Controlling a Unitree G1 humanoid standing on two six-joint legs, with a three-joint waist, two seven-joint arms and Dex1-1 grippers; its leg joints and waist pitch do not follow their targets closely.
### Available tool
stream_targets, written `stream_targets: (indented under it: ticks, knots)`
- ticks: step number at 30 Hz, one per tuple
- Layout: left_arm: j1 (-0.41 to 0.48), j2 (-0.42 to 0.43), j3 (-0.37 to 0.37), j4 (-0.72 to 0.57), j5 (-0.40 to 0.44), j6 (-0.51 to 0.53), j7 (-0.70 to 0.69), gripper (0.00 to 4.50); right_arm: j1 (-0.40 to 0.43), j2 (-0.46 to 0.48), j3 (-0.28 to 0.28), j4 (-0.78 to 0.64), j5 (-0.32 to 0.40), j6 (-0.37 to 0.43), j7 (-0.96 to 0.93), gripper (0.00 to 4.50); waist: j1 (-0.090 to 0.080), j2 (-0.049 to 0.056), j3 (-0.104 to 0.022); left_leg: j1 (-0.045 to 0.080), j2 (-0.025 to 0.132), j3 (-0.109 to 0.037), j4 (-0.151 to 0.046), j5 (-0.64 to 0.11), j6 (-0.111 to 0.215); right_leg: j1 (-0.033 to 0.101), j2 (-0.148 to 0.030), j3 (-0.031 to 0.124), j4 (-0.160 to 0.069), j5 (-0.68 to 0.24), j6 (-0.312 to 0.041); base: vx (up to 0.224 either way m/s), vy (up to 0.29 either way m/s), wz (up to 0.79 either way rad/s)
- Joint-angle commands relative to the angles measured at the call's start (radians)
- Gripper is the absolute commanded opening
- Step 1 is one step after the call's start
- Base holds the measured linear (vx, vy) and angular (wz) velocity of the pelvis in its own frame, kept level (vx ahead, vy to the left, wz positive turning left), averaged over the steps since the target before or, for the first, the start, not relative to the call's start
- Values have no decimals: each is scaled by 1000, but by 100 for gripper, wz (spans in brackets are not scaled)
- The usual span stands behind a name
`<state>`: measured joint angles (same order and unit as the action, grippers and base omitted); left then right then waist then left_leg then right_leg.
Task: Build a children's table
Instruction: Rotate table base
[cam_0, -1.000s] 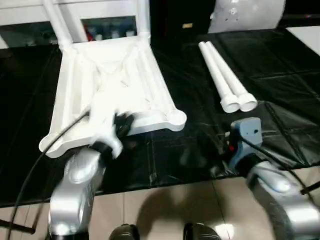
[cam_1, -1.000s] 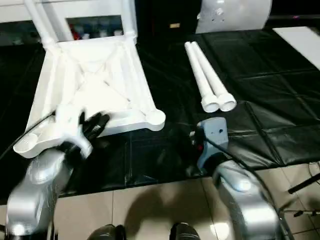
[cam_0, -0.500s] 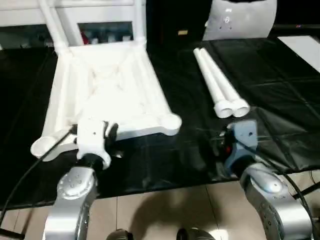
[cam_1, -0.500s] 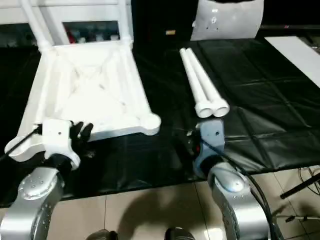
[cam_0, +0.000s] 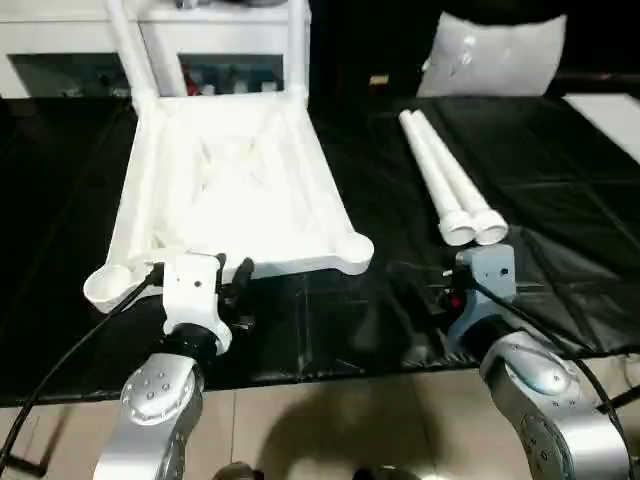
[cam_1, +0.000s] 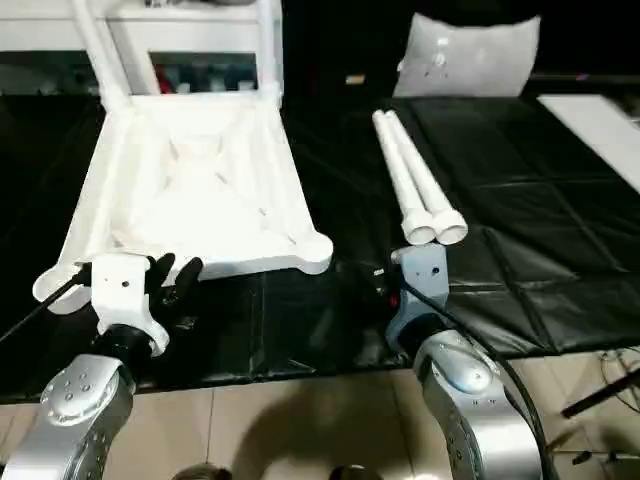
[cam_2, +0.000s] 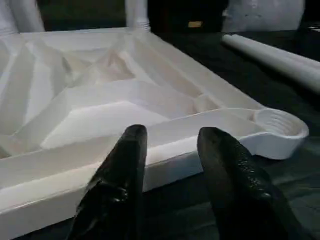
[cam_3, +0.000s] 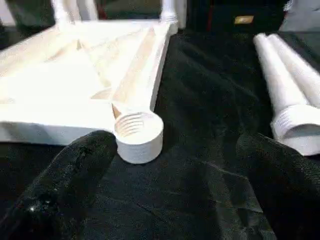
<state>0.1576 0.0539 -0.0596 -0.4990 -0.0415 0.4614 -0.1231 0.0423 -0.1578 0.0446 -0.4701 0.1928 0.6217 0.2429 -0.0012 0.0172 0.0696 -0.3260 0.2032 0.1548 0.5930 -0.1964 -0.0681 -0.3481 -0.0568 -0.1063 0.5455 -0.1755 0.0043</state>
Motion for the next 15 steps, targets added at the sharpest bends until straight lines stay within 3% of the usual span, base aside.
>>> stream_targets:
  ticks: [1,2,3,4,5,6,7,8,9,10,11,12,13,14,15]
  knots:
    - [-1,2,-21,-19,1,-1,0,223,4,-6,-8,-20,3,-6,-1,450,-3,29,-8,-16,82,-26,-187,-923,-21,67,-7,-32,65,-532,15,0,0,0]
    - [-1,0,-23,-19,3,-1,1,236,7,-9,-5,-21,2,-7,0,450,45,38,-19,-54,74,17,-209,-981,-30,99,-9,-29,168,-259,-34,0,0,0]
    - [-4,-3,-24,-16,3,-2,3,236,10,-12,0,-16,-1,-15,2,450,42,25,-14,-40,85,20,-213,-967,3,92,-18,13,200,-290,-24,0,0,0]
    - [-7,-5,-25,-15,2,-3,5,246,12,-15,3,-13,-3,-20,4,450,37,-78,-23,76,-27,36,65,-602,13,-54,-82,109,-82,-1050,48,93,-117,-8]
    - [-8,-5,-27,-12,4,-3,6,250,13,-16,5,-10,-5,-24,4,450,44,-48,-22,22,-37,18,113,-387,58,-2,-169,160,-105,-1158,30,93,-117,-8]
    - [-13,-4,-33,-8,8,-4,6,257,16,-18,11,-2,-11,-33,6,450,69,-56,-26,-62,-25,-24,120,-168,83,65,-187,203,-90,-1116,-13,147,-63,-15]
    - [-14,-4,-37,-6,10,-6,5,268,17,-19,13,0,-13,-38,7,450,82,-55,-35,-59,-21,-30,96,-153,76,70,-167,198,-77,-1042,-31,109,11,3]
    - [-17,-6,-38,-5,10,-4,6,280,17,-19,16,-1,-14,-38,8,450,78,-41,-39,-54,-16,-32,34,-145,69,80,-118,151,-51,-837,-89,109,11,3]
    - [-21,-7,-40,-5,10,-2,8,286,17,-19,20,-3,-15,-39,9,450,76,-24,-50,-36,-11,-25,5,-123,66,83,-94,122,-42,-707,-119,84,19,9]
    - [-23,-9,-40,-4,9,-2,9,288,18,-18,22,-6,-14,-37,9,450,45,-7,-49,-1,15,-46,-50,-234,80,59,-30,80,-2,-460,-156,100,34,7]
    - [-25,-10,-40,-3,9,-1,10,291,19,-18,23,-9,-14,-34,9,450,38,6,-63,20,23,-57,-58,-251,95,61,-30,74,9,-385,-174,100,34,7]
    - [-24,-11,-39,-1,7,-2,13,300,22,-19,25,-10,-15,-35,9,450,20,17,-77,54,40,-84,-67,-183,166,49,-27,60,34,-193,-195,110,39,6]
    - [-24,-11,-40,0,5,-3,14,313,25,-17,27,-13,-14,-34,9,450,8,18,-81,63,47,-97,-68,-152,210,42,-26,53,44,-140,-196,146,36,3]
    - [-23,-10,-40,2,4,-5,14,313,29,-16,29,-16,-13,-35,8,450,-9,12,-83,74,53,-112,-60,-77,312,27,-33,50,58,-75,-193,146,36,3]
    - [-21,-10,-39,3,4,-6,13,323,33,-18,33,-20,-14,-37,6,450,-14,11,-85,71,47,-112,-53,-31,359,27,-38,51,60,-54,-188,144,25,2]
